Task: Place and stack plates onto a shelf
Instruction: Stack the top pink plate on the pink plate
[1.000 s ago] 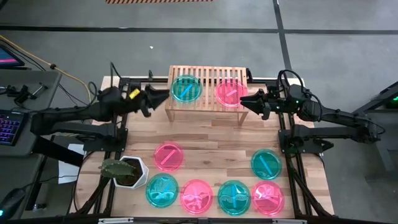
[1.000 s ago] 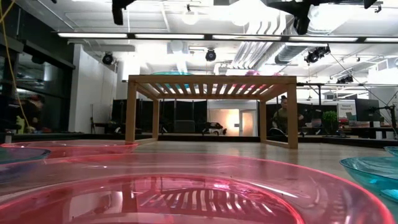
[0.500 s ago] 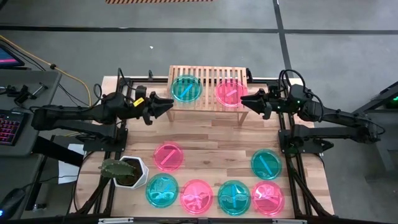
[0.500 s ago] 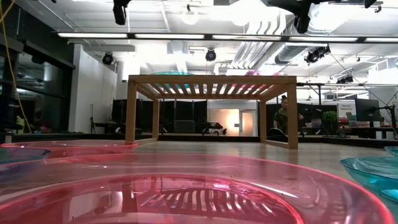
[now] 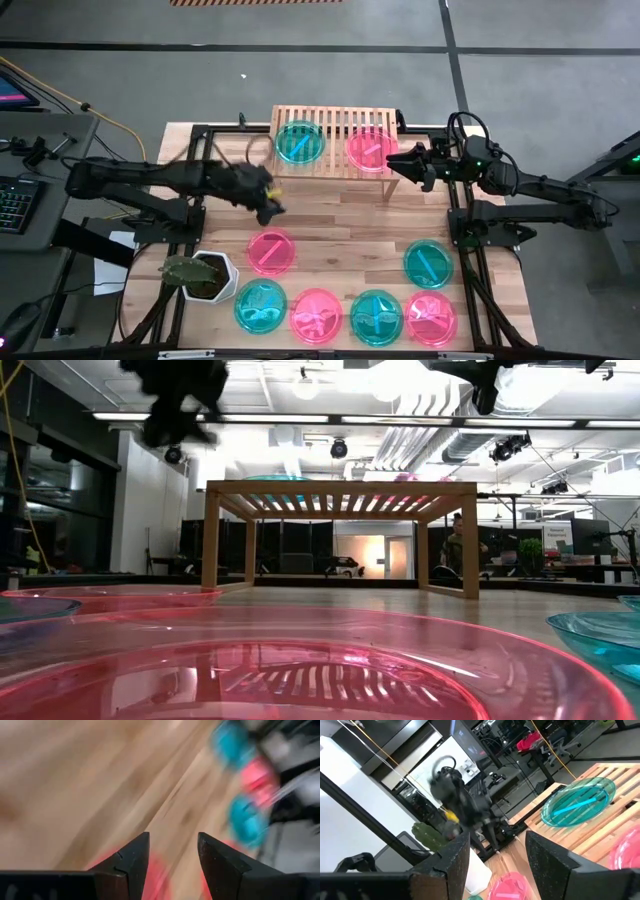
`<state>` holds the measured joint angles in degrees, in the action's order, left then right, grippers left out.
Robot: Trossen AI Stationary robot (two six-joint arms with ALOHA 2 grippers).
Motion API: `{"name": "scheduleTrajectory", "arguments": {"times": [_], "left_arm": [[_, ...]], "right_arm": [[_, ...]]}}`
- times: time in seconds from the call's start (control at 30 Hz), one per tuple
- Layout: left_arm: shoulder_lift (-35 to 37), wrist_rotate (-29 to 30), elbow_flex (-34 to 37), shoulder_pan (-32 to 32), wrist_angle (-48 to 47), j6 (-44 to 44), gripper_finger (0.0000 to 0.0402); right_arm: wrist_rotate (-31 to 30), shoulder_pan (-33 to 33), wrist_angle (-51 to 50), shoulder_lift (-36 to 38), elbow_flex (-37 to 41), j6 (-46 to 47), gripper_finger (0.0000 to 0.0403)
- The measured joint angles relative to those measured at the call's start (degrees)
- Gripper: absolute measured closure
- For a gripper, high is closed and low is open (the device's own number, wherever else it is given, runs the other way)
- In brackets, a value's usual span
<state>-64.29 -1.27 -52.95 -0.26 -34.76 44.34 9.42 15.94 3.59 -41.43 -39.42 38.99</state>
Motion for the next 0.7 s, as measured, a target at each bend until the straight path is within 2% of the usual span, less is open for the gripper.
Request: {"name": "scheduleTrajectory", "arguments": {"times": [0.17, 0.33, 0.53, 0.7], "left_arm": [[-4.9, 1.6, 3.2, -4.3, -5.1, 5.5, 0.0245], [-7.7, 3.2, 9.5, -6.1, -3.8, 13.3, 0.0245], [-8.6, 1.1, 17.8, -6.4, 1.6, 19.4, 0.0245], [-8.6, 5.2, 21.2, -6.3, 2.0, 21.9, 0.0245]], "right_arm": [[0.0, 0.0, -1.4, -0.4, 0.0, 0.0, 0.0226], [0.2, 0.0, -1.8, -0.9, 0.0, 0.0, 0.0226], [0.5, 0.0, -2.7, -1.0, 0.0, 0.0, 0.0226], [0.5, 0.0, -3.6, -0.9, 0.0, 0.0, 0.0226]]}}
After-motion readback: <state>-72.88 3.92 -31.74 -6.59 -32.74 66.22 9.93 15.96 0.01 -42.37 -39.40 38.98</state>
